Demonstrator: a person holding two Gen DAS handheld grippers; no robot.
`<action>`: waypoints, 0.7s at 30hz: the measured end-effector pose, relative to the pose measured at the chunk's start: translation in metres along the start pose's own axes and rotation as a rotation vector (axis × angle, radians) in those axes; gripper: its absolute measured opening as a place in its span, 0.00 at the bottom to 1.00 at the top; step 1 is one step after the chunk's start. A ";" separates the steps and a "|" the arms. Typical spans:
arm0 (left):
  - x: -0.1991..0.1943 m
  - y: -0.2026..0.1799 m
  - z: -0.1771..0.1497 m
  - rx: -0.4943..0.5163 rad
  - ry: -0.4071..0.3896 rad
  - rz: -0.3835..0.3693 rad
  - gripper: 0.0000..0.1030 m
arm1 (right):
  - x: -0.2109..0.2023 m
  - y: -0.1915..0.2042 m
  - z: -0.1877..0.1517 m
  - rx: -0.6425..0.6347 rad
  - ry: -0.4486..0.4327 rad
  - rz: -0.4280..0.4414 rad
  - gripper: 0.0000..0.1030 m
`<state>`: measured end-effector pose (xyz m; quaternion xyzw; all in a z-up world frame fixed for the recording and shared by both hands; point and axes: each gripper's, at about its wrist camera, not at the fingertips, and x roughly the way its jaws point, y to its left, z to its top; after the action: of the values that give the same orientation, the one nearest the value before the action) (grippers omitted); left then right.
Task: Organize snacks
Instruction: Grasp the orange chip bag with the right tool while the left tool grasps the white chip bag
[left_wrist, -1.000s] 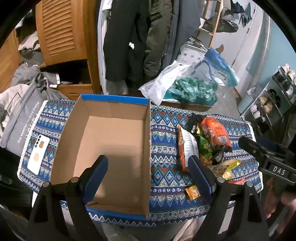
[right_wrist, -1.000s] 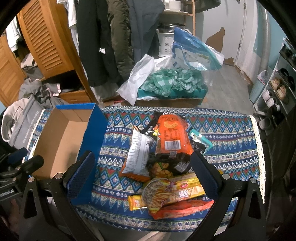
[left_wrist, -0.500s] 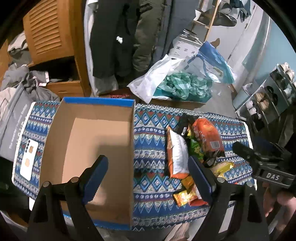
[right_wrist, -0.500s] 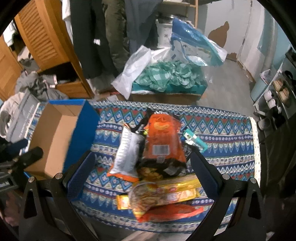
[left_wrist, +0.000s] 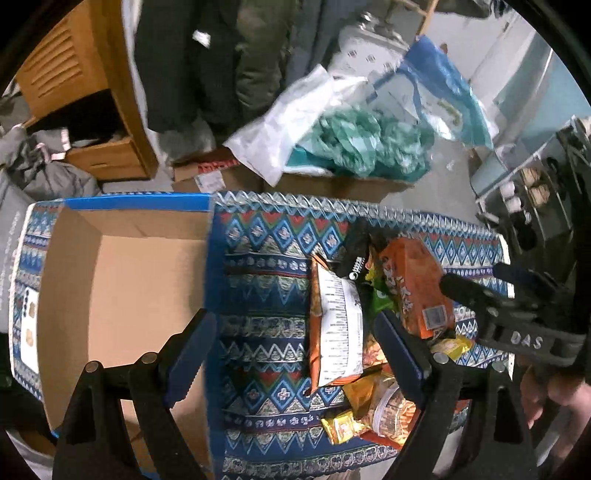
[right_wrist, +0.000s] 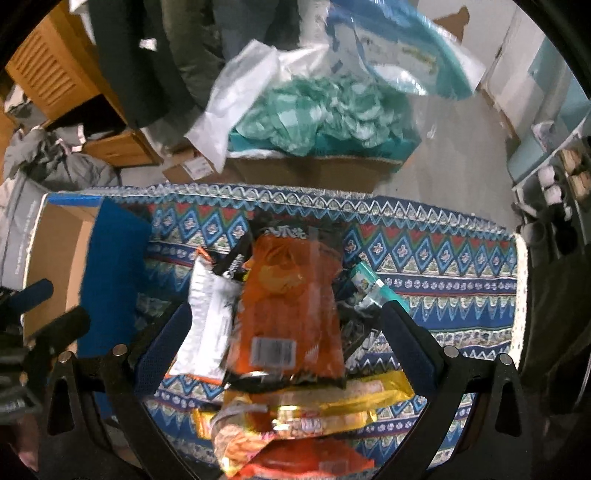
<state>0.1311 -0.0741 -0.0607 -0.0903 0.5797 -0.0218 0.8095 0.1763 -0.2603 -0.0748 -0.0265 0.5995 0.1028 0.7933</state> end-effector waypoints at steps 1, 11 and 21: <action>0.007 -0.001 0.001 -0.004 0.014 -0.007 0.87 | 0.007 -0.004 0.001 0.011 0.011 0.006 0.98; 0.063 -0.011 0.010 -0.023 0.100 -0.005 0.87 | 0.056 -0.031 0.002 0.142 0.101 0.088 0.98; 0.090 -0.015 0.008 -0.011 0.150 0.000 0.87 | 0.084 -0.025 -0.003 0.126 0.144 0.145 0.78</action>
<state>0.1686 -0.1002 -0.1399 -0.0930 0.6387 -0.0255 0.7634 0.2003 -0.2738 -0.1574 0.0593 0.6604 0.1197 0.7389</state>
